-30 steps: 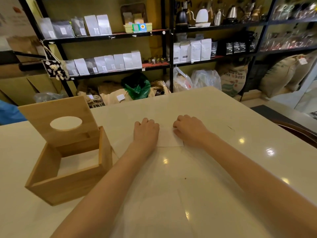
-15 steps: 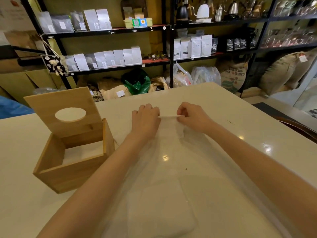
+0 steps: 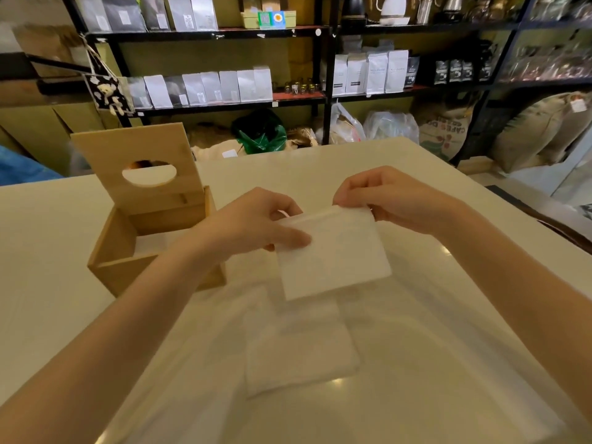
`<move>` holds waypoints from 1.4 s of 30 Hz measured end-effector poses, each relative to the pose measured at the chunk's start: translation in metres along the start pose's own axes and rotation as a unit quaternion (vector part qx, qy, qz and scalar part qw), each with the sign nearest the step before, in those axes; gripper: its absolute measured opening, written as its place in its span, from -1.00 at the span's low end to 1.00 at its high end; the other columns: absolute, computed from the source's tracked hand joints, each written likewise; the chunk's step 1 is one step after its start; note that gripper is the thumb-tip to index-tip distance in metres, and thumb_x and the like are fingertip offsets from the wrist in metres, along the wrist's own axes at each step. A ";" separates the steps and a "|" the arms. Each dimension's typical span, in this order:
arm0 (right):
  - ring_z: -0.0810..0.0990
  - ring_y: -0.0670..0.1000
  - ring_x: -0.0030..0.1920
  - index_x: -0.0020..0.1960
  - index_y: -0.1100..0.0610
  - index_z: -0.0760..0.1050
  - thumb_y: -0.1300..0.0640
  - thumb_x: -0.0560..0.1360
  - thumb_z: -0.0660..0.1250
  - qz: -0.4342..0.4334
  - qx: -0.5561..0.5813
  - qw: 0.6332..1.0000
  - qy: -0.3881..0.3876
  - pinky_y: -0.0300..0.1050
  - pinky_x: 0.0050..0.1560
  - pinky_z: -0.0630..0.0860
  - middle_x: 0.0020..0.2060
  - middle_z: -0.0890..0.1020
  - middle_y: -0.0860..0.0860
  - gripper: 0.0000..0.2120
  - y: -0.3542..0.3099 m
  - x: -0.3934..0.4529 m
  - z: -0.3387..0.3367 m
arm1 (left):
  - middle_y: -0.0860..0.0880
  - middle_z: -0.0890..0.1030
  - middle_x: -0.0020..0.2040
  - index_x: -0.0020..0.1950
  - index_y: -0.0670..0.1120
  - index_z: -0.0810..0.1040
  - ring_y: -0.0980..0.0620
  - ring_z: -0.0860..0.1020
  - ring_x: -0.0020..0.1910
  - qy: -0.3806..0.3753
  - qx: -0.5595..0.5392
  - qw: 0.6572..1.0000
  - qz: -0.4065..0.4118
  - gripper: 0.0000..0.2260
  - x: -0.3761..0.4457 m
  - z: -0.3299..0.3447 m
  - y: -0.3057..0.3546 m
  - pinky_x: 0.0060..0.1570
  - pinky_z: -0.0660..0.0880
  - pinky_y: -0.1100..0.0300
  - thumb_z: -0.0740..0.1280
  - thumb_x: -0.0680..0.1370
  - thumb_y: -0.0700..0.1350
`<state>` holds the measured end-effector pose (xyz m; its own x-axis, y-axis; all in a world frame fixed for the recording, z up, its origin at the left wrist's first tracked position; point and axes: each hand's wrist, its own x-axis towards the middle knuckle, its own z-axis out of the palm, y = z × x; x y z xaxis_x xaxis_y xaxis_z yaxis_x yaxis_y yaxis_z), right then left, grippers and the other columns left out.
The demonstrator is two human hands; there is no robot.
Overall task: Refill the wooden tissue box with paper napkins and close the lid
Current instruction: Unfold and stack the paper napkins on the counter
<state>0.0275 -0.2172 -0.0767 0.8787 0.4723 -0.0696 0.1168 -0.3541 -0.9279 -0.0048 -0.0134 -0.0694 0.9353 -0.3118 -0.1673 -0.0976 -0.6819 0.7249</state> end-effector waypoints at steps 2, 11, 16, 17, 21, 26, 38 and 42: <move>0.51 -0.04 -0.32 -0.23 0.13 0.61 0.25 0.51 0.25 -0.004 -0.008 0.999 -0.041 -0.24 -0.36 0.44 -0.27 0.60 0.06 -0.78 0.000 -0.009 0.009 | 0.05 0.67 -0.19 -0.10 0.01 0.58 0.10 0.63 -0.20 -0.041 -0.032 0.998 -0.027 -0.90 -0.015 -0.002 -0.006 -0.24 0.56 0.36 0.43 0.41 -0.10; 0.47 -0.07 -0.46 -0.20 0.20 0.62 0.25 0.44 0.38 0.065 -0.042 0.987 -0.144 -0.24 -0.38 0.45 -0.50 0.55 -0.07 -0.94 0.014 -0.027 0.041 | -0.07 0.66 -0.13 -0.11 -0.10 0.60 0.07 0.65 -0.22 -0.109 -0.144 0.979 -0.098 -0.89 -0.053 0.009 -0.038 -0.35 0.58 0.35 0.44 0.39 -0.23; 0.49 -0.16 -0.49 -0.21 0.15 0.62 0.24 0.43 0.39 0.074 -0.078 0.983 -0.150 -0.28 -0.40 0.45 -0.51 0.55 -0.12 -0.93 0.021 -0.025 0.053 | -0.05 0.67 -0.18 -0.08 -0.11 0.62 0.07 0.63 -0.24 -0.122 -0.092 0.982 -0.111 -0.88 -0.058 0.022 -0.049 -0.36 0.54 0.35 0.44 0.41 -0.15; 0.48 -0.16 -0.49 -0.21 0.15 0.62 0.23 0.43 0.39 0.075 -0.085 0.983 -0.146 -0.28 -0.40 0.43 -0.52 0.55 -0.12 -0.94 0.022 -0.024 0.055 | -0.02 0.66 -0.23 -0.08 -0.10 0.62 0.10 0.62 -0.30 -0.108 -0.073 0.986 -0.107 -0.88 -0.058 0.023 -0.050 -0.37 0.52 0.35 0.45 0.40 -0.14; 0.45 -0.12 -0.49 -0.16 0.21 0.62 0.19 0.43 0.39 0.075 -0.130 0.980 -0.127 -0.26 -0.41 0.37 -0.49 0.54 -0.06 -0.92 0.026 -0.021 0.058 | 0.09 0.60 -0.26 -0.07 -0.02 0.64 0.17 0.52 -0.31 -0.012 0.093 0.994 -0.052 -0.85 -0.055 0.027 -0.051 -0.34 0.41 0.32 0.43 0.41 -0.01; 0.48 0.03 -0.32 -0.14 0.22 0.62 0.16 0.43 0.39 0.064 -0.165 0.977 -0.119 -0.12 -0.26 0.40 -0.31 0.58 0.13 -0.89 0.030 -0.018 0.062 | 0.03 0.64 -0.09 0.00 -0.03 0.65 0.16 0.53 -0.18 0.002 0.170 0.985 -0.030 -0.84 -0.054 0.030 -0.049 -0.13 0.51 0.25 0.36 0.47 -0.03; 0.54 -0.09 -0.18 -0.09 0.13 0.63 0.07 0.46 0.34 -0.029 -0.297 0.955 0.000 -0.23 -0.10 0.46 -0.17 0.65 -0.04 -0.85 0.007 0.014 0.047 | -0.08 0.50 0.14 0.22 -0.11 0.48 -0.05 0.48 0.11 0.126 0.300 0.945 0.014 -0.73 -0.027 0.033 -0.034 0.04 0.46 0.10 0.20 0.56 -0.07; 0.52 -0.11 -0.17 -0.03 0.11 0.59 0.15 0.50 0.30 -0.075 -0.296 0.951 0.038 -0.37 -0.16 0.40 -0.14 0.60 -0.05 -0.89 0.008 0.049 0.045 | -0.15 0.43 0.19 0.23 -0.21 0.42 -0.08 0.40 0.15 0.200 0.298 0.933 -0.009 -0.74 0.011 0.038 -0.035 0.08 0.37 0.11 0.11 0.60 -0.16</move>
<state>0.0503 -0.1607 -0.1037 0.8601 0.5010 0.0956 0.4640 -0.6909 -0.5544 -0.0041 -0.0184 -0.1218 0.9791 -0.1055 0.1740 -0.1407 -0.9687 0.2044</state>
